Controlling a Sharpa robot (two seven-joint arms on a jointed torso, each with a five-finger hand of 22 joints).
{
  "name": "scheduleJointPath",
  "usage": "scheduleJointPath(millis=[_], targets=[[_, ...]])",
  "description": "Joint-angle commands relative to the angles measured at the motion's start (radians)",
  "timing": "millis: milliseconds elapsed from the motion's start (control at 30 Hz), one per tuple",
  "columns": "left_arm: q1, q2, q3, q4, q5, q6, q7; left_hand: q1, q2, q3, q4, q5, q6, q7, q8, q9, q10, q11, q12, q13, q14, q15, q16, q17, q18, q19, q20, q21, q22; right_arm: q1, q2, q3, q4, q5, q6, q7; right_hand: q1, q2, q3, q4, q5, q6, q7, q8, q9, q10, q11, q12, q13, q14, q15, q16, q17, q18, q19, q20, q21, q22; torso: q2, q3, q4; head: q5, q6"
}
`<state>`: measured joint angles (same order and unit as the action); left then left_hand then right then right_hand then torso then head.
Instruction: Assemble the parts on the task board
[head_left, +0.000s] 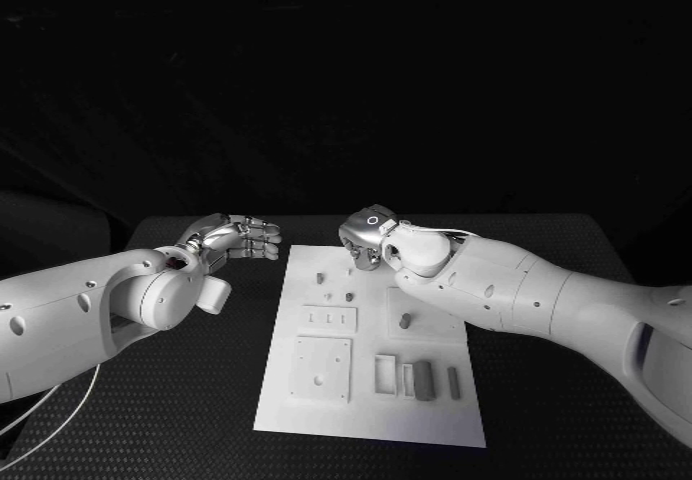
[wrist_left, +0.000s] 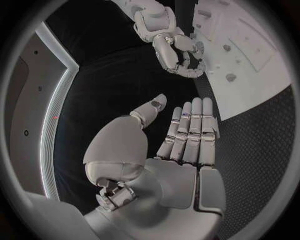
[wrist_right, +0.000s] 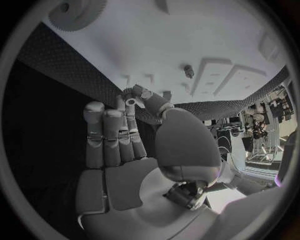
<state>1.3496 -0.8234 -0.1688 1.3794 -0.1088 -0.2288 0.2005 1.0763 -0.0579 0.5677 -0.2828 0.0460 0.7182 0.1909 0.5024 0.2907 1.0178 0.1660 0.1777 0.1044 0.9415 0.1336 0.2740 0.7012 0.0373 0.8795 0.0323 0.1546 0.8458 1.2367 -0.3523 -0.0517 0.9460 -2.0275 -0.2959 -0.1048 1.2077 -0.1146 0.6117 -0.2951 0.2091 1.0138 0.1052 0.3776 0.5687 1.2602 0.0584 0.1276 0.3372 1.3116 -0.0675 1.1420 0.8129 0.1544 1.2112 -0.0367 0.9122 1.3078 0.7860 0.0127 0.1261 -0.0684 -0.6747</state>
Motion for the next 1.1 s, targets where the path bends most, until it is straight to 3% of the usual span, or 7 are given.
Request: scheduleJointPath(millis=[33, 133, 733, 1100], targets=[[0.002, 0.005, 0.001, 0.001, 0.004, 0.017, 0.006, -0.011, 0.002, -0.007, -0.002, 0.003, -0.002, 0.017, -0.004, -0.001, 0.006, 0.002, -0.007, -0.001, 0.007, -0.001, -0.006, 0.002, 0.016, 0.006, 0.002, -0.006, -0.001, 0.000, 0.006, 0.000, -0.012, -0.007, 0.007, 0.012, 0.001, 0.010, 0.007, 0.003, 0.003, 0.007, 0.001, -0.001, 0.000, 0.060, -0.024, 0.003, 0.068, -0.002, -0.008, 0.006, 0.001, 0.107, -0.002, -0.003, 0.004, 0.023, 0.000, -0.0009, 0.0004, 0.002, 0.001], [0.003, 0.002, 0.001, 0.006, 0.004, 0.017, 0.006, -0.011, 0.002, -0.007, -0.002, 0.003, -0.002, 0.017, -0.004, -0.002, 0.006, 0.002, -0.007, -0.001, 0.007, -0.001, -0.006, 0.002, 0.015, 0.006, 0.002, -0.006, -0.001, 0.000, 0.009, 0.000, -0.018, -0.007, 0.007, 0.012, 0.001, 0.010, 0.007, 0.003, 0.003, 0.007, 0.001, -0.001, 0.000, 0.060, -0.024, 0.002, 0.069, -0.002, -0.008, 0.006, 0.001, 0.107, -0.002, -0.003, 0.004, 0.023, 0.002, -0.0021, 0.0019, 0.003, 0.002], [0.017, -0.002, 0.002, 0.016, 0.004, 0.014, 0.005, -0.012, 0.001, -0.008, -0.002, 0.003, -0.002, 0.017, -0.005, -0.002, 0.006, 0.003, -0.009, -0.002, 0.007, -0.001, -0.007, 0.002, 0.015, 0.006, 0.001, -0.007, -0.001, -0.001, 0.022, 0.000, -0.048, -0.005, 0.009, 0.015, 0.000, 0.010, 0.008, 0.003, 0.003, 0.008, 0.001, -0.002, 0.001, 0.060, -0.024, 0.001, 0.071, -0.003, -0.008, 0.007, 0.000, 0.107, -0.003, -0.003, 0.006, 0.023, 0.005, 0.0016, -0.0018, 0.016, 0.000], [0.018, 0.005, 0.002, 0.015, 0.004, 0.015, 0.005, -0.011, 0.002, -0.008, -0.002, 0.003, -0.002, 0.017, -0.006, -0.002, 0.007, 0.003, -0.010, -0.002, 0.007, -0.001, -0.007, 0.002, 0.015, 0.006, 0.001, -0.008, -0.001, -0.001, 0.025, 0.000, -0.037, -0.001, 0.008, 0.019, 0.001, 0.010, 0.008, 0.003, 0.003, 0.008, 0.001, -0.003, 0.002, 0.060, -0.024, 0.000, 0.072, -0.003, -0.008, 0.008, 0.000, 0.107, -0.003, -0.003, 0.007, 0.023, 0.003, 0.0019, -0.0029, 0.019, -0.007]])
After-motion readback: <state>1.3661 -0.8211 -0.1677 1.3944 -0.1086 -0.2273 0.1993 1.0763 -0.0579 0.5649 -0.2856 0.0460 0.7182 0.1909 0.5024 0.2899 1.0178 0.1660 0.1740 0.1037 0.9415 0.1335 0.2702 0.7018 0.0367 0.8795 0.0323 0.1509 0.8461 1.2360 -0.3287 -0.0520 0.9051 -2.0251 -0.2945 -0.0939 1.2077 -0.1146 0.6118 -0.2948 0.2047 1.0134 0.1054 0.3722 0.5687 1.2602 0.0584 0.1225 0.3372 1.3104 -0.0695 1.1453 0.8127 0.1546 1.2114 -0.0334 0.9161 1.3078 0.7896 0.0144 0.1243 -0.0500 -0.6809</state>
